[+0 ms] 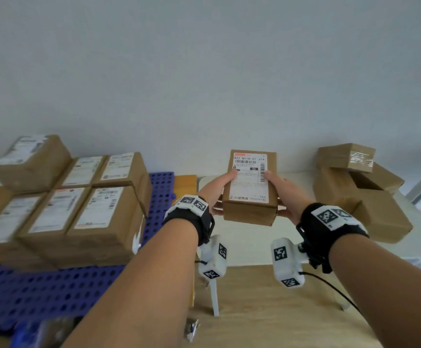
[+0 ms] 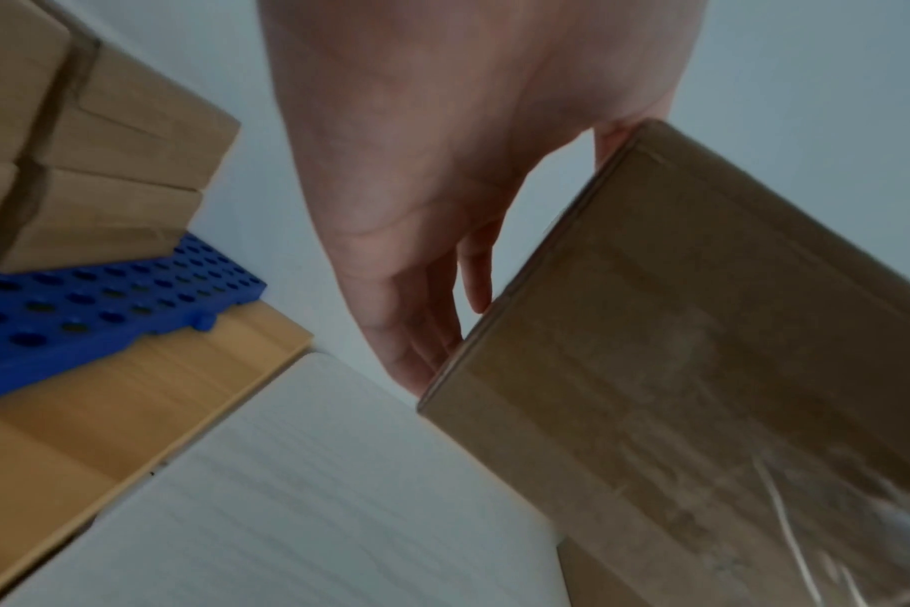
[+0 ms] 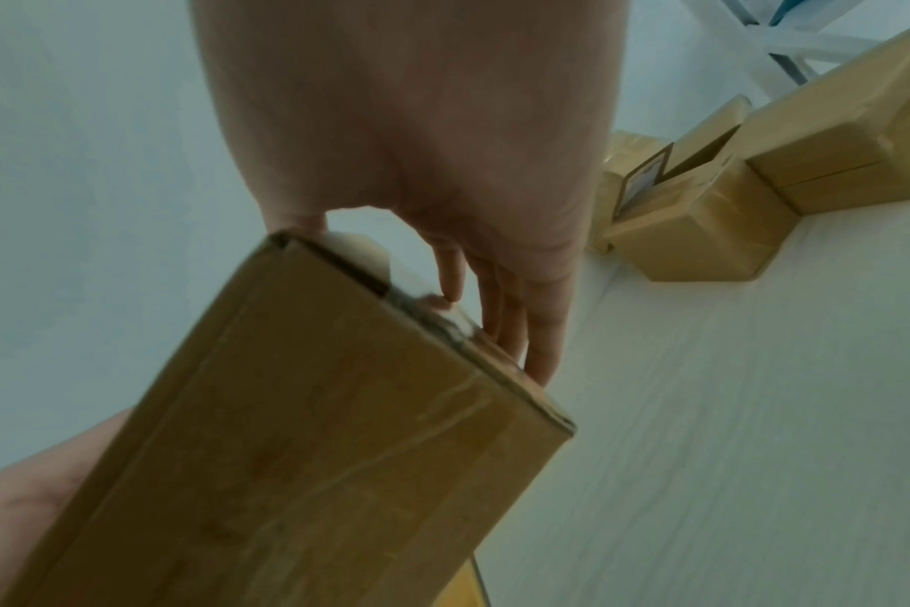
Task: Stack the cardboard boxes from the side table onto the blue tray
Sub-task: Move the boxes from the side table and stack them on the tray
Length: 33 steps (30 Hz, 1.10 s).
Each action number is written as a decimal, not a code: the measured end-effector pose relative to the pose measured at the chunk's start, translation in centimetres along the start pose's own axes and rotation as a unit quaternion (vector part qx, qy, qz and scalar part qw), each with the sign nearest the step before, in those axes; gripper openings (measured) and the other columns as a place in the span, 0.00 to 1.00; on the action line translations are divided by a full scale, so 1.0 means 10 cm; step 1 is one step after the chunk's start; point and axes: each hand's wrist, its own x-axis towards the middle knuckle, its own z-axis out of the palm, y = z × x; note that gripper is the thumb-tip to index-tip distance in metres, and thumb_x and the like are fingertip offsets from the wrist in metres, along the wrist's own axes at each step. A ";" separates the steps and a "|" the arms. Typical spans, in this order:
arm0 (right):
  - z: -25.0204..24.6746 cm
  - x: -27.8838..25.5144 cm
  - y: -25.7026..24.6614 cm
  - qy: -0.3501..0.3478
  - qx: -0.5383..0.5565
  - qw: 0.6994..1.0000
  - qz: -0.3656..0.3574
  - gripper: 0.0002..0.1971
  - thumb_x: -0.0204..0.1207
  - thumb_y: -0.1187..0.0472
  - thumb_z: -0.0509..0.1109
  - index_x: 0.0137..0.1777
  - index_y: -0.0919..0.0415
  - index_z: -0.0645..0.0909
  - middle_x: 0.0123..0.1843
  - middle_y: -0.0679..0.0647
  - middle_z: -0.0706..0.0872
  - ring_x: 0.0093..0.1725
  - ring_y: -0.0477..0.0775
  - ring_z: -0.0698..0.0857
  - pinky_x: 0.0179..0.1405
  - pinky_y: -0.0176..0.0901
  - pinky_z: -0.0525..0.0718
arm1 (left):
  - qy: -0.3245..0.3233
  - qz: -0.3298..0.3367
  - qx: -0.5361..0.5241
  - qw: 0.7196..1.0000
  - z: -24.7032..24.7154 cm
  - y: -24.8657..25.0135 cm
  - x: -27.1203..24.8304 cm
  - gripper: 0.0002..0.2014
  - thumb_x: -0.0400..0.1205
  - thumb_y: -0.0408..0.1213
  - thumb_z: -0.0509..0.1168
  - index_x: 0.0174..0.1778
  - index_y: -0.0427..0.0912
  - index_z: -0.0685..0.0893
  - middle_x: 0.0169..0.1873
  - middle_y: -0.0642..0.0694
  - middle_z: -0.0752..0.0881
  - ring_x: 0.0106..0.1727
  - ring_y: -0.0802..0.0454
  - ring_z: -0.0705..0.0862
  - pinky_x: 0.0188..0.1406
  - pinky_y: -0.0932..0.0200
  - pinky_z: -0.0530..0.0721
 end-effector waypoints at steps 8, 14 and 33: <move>0.98 -0.15 -0.33 -0.005 -0.005 1.000 -0.024 0.26 0.79 0.38 0.64 0.65 0.59 0.81 0.52 0.54 0.90 0.46 0.52 0.88 0.36 0.43 0.82 | 0.025 0.028 0.030 0.999 -0.98 0.12 -0.44 0.24 0.76 0.71 0.61 0.49 0.55 0.87 0.50 0.46 0.91 0.56 0.44 0.87 0.61 0.41 0.85; 1.93 -0.27 -0.56 -0.022 0.019 0.998 -0.053 0.26 0.79 0.39 0.64 0.66 0.59 0.80 0.53 0.55 0.90 0.46 0.53 0.88 0.34 0.43 0.83 | 0.091 0.068 0.052 0.992 -1.93 0.17 -0.69 0.35 0.62 0.79 0.61 0.50 0.54 0.90 0.50 0.48 0.92 0.56 0.44 0.87 0.64 0.39 0.83; 3.81 0.22 -1.07 -0.040 -0.014 0.995 -0.095 0.27 0.78 0.39 0.62 0.63 0.61 0.82 0.56 0.58 0.89 0.48 0.56 0.87 0.43 0.48 0.84 | 0.184 0.146 0.131 0.963 -3.90 0.42 -0.54 0.33 0.76 0.65 0.62 0.56 0.37 0.90 0.46 0.45 0.93 0.52 0.44 0.91 0.60 0.46 0.87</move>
